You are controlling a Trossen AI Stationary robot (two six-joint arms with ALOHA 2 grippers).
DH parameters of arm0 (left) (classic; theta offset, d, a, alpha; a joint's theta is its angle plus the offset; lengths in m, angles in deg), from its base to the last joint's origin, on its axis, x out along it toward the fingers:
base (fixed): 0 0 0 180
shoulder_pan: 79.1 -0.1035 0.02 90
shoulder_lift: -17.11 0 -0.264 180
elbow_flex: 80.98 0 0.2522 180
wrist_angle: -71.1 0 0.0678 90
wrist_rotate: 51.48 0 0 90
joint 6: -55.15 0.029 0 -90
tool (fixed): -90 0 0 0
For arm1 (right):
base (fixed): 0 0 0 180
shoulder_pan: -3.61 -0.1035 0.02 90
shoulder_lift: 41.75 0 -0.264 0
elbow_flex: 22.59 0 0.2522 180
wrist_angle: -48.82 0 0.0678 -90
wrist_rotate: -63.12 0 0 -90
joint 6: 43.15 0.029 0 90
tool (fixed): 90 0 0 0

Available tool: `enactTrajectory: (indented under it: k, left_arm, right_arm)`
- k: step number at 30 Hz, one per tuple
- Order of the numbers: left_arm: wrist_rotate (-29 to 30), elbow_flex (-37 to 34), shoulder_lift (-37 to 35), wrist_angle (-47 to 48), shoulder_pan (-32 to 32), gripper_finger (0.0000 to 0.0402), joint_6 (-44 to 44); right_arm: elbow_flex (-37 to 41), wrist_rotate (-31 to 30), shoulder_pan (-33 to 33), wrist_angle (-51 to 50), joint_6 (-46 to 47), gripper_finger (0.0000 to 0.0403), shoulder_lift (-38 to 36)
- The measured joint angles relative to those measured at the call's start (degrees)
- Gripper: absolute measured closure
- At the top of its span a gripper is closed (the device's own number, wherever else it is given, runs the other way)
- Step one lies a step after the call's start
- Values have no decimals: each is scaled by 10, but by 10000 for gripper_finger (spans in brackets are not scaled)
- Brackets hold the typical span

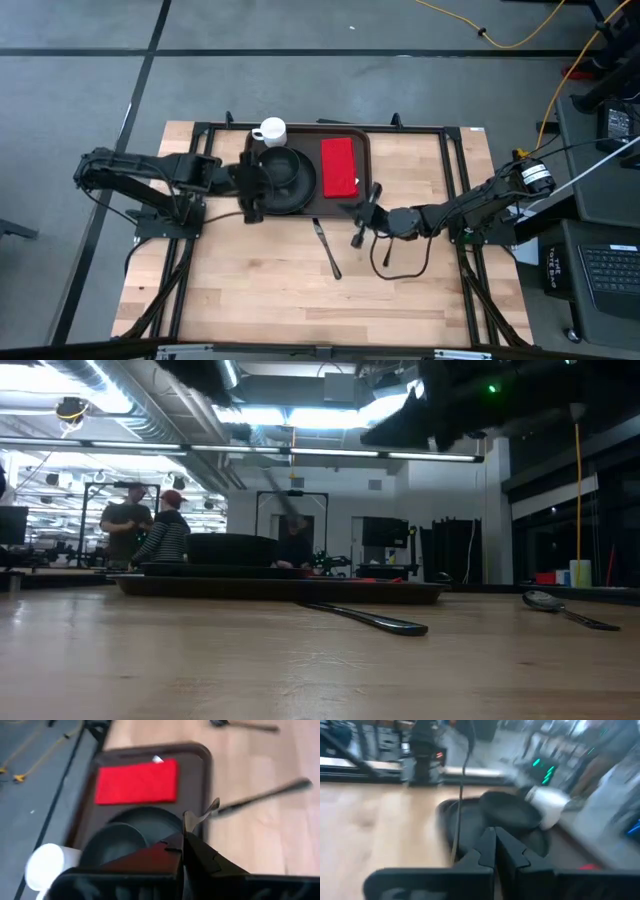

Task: Set up tray
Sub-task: Put the silver fork on the red napkin

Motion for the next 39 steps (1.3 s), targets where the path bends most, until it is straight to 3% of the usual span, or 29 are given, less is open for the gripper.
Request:
enactTrajectory:
  k: [5,14,29,39]
  left_arm:
    - [-2,7,0,-48,-66,401,18]
    - [-17,-4,7,-158,-146,400,91]
    - [-45,-10,9,-247,-206,400,110]
    - [-106,-126,10,-454,-242,400,96]
  right_arm:
    - [-50,-72,0,3,-137,389,0]
    - [-134,-76,0,-44,-302,372,0]
    - [-154,-75,54,-112,-333,351,0]
    - [-154,-74,57,-127,-396,297,0]
